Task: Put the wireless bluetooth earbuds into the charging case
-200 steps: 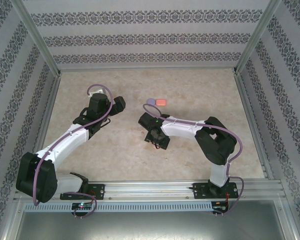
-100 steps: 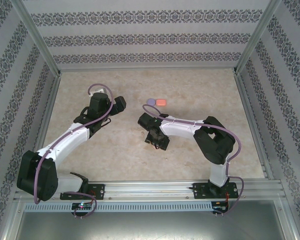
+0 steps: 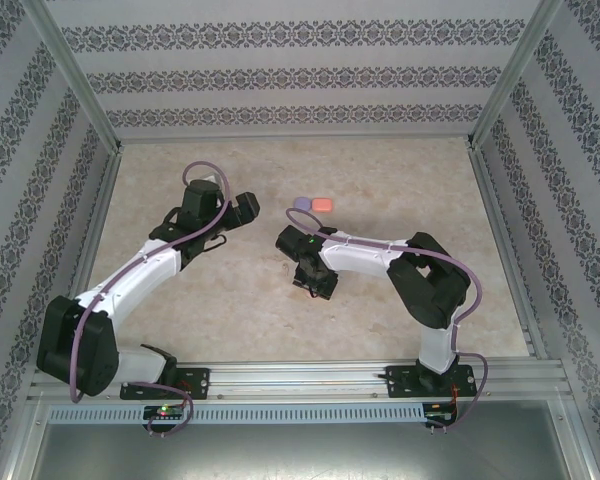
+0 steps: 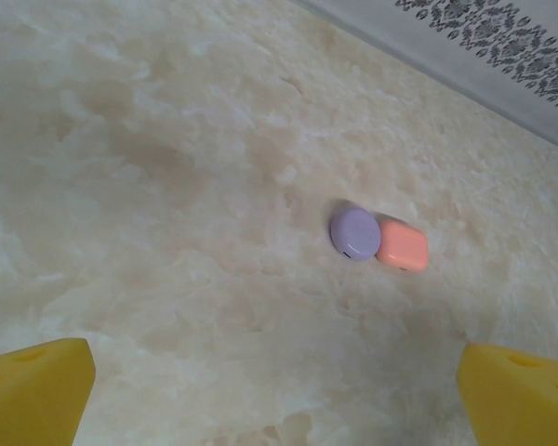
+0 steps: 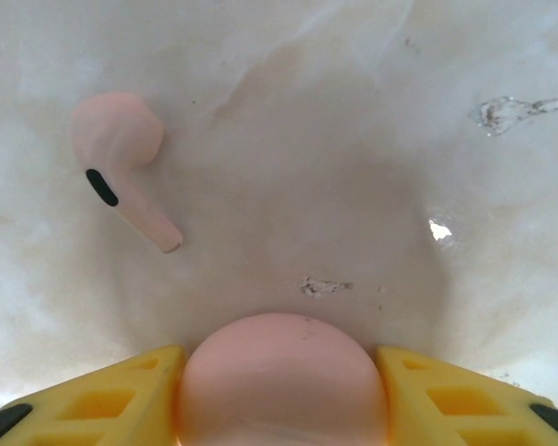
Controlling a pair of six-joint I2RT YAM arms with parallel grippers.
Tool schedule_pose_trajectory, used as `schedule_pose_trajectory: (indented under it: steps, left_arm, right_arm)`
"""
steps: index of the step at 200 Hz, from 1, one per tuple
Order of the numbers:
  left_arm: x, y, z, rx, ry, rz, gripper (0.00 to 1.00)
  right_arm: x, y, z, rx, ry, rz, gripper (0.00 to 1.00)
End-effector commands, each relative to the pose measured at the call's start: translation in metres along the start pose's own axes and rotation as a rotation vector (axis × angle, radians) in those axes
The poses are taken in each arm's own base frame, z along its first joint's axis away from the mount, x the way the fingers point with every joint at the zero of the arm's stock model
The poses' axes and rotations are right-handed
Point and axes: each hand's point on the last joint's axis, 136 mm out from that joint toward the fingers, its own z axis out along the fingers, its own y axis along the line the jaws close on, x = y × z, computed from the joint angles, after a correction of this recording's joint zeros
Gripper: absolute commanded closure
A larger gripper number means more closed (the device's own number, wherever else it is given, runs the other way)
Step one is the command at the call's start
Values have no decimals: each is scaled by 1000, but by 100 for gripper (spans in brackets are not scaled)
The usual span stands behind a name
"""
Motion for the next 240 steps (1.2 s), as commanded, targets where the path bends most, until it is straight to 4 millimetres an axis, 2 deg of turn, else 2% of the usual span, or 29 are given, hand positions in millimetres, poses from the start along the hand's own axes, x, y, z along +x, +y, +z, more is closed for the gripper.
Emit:
schedule_pose_trajectory:
  steps: [1, 19, 52, 102, 122, 167, 205, 240]
  left_arm:
    - [1, -6, -10, 57, -45, 14, 0]
    - [2, -11, -14, 113, -84, 44, 0]
    - [11, -30, -16, 274, -111, 136, 0]
    - [35, -68, -11, 565, -54, 158, 0]
    - [41, -77, -9, 641, -33, 141, 0]
    - [50, -89, 2, 735, 21, 106, 6]
    - [59, -96, 13, 750, 51, 109, 14]
    - [64, -104, 23, 758, 52, 109, 17]
  right_arm:
    - [-10, 5, -12, -58, -57, 0, 55]
    - [-16, 9, -30, -113, -97, -13, 58]
    - [-36, 17, -68, -240, -162, 15, 58]
    - [-84, 41, -108, -443, -180, 170, 58]
    - [-101, 51, -123, -500, -183, 226, 58]
    - [-119, 70, -138, -602, -162, 303, 58]
    - [-123, 81, -141, -634, -140, 321, 58]
    - [-122, 86, -142, -650, -130, 327, 58]
